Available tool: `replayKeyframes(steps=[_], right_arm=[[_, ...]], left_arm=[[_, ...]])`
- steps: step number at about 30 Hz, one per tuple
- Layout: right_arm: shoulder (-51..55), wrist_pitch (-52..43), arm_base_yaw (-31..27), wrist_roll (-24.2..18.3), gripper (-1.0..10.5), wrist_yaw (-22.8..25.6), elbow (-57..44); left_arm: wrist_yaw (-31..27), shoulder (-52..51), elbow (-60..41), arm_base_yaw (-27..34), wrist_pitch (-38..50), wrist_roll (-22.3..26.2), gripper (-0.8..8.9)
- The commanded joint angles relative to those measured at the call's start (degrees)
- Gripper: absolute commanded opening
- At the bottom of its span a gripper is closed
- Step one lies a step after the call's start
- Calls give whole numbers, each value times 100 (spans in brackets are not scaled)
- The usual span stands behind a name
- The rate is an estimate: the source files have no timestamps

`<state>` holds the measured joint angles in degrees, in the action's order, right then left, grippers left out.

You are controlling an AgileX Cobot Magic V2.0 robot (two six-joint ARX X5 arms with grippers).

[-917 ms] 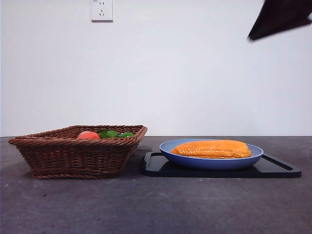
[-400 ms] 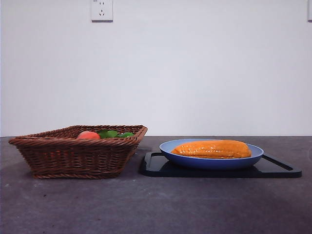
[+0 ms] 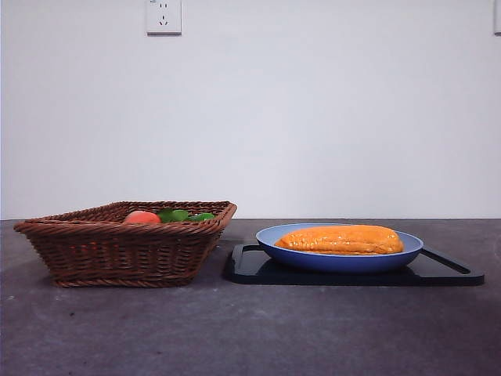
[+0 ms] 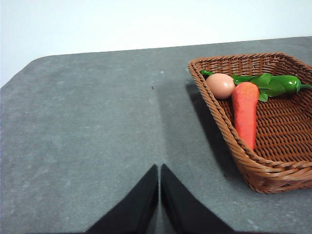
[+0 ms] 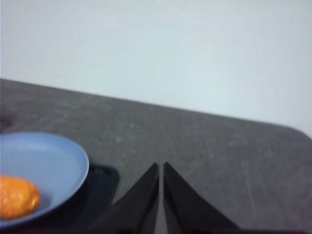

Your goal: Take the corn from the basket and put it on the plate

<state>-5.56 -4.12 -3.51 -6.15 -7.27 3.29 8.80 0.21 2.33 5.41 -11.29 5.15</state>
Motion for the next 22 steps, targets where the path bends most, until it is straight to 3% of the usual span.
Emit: replayKeyframes(steps=[1, 15, 22], right_arm=[[138, -55, -17, 214, 2, 24, -232], [535, 1384, -11, 251, 2, 26, -273], [535, 1392, -7, 271, 2, 138, -271]], left_arm=[[-9, -4, -133, 22, -83, -26, 6], [-9, -4, -133, 22, -81, -28, 6], [-9, -4, -133, 22, -74, -28, 6]])
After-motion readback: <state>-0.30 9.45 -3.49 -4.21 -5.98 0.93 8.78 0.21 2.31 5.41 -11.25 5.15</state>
